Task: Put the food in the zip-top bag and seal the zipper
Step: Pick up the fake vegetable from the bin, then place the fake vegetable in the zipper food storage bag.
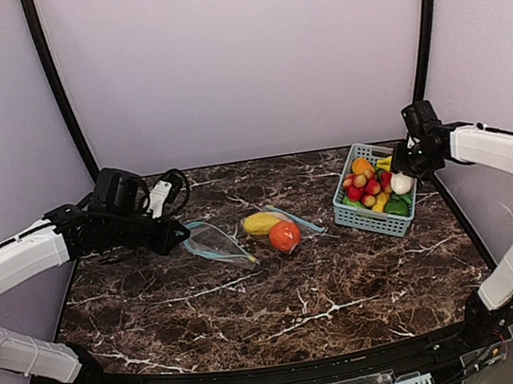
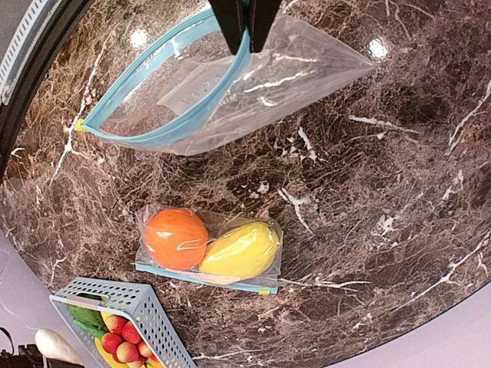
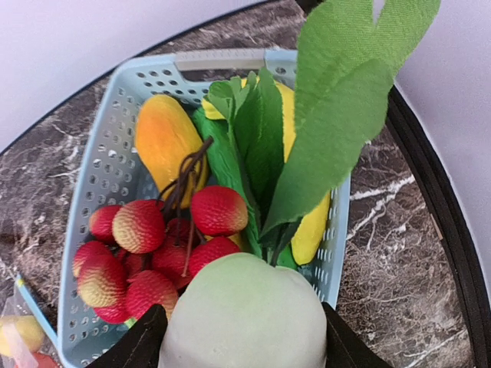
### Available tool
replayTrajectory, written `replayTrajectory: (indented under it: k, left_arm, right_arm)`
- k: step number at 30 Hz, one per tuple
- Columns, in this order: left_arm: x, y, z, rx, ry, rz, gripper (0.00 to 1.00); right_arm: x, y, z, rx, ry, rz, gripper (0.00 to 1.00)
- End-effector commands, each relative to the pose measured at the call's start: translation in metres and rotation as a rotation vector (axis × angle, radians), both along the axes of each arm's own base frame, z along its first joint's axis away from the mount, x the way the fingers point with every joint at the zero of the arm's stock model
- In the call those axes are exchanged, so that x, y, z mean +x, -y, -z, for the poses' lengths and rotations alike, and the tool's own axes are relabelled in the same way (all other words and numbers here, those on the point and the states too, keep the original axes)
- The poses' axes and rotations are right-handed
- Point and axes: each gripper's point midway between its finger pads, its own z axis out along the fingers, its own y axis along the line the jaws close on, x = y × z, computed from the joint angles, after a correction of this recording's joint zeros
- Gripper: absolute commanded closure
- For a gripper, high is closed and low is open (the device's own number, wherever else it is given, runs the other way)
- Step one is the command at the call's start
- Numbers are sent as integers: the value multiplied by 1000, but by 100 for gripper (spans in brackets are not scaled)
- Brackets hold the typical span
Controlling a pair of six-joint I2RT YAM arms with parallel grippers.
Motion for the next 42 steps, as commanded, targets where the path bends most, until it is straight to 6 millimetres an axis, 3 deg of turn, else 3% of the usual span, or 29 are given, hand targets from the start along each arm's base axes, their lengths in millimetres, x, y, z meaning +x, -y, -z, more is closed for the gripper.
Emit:
replayTrajectory:
  k: [1,3,6,12,16,20,31,37,42]
  left_arm:
    - [-6,5,8,-20,-44,24,99]
    - [-8,10,11,-33,-67,46,99]
    - [-14,21,13,-72,-111,101,99]
    - [-26,38,21,-118,-208,200,99]
    - [-33,46,27,-135,-266,246,99]
    - [-39,52,32,-161,-325,290,99]
    - [-50,63,39,-254,-460,364,99]
    - [-57,69,36,-305,-508,409,99]
    - [-62,73,30,-349,-531,441,99]
  right_arm:
    - [-3,-16,-52,-3,180,-159,59]
    - [-11,-33,-71,8,238,-252,60]
    - [-27,-74,-100,22,329,-416,63]
    - [-79,-184,-147,89,536,-767,62]
    - [-119,-245,-171,107,693,-926,63]
    - [-152,-289,-185,117,852,-1025,63]
    - [-203,-369,-179,-14,1091,-1047,63]
    - [-212,-402,-167,13,1128,-1082,63]
    - [-217,-416,-157,27,1142,-1098,63]
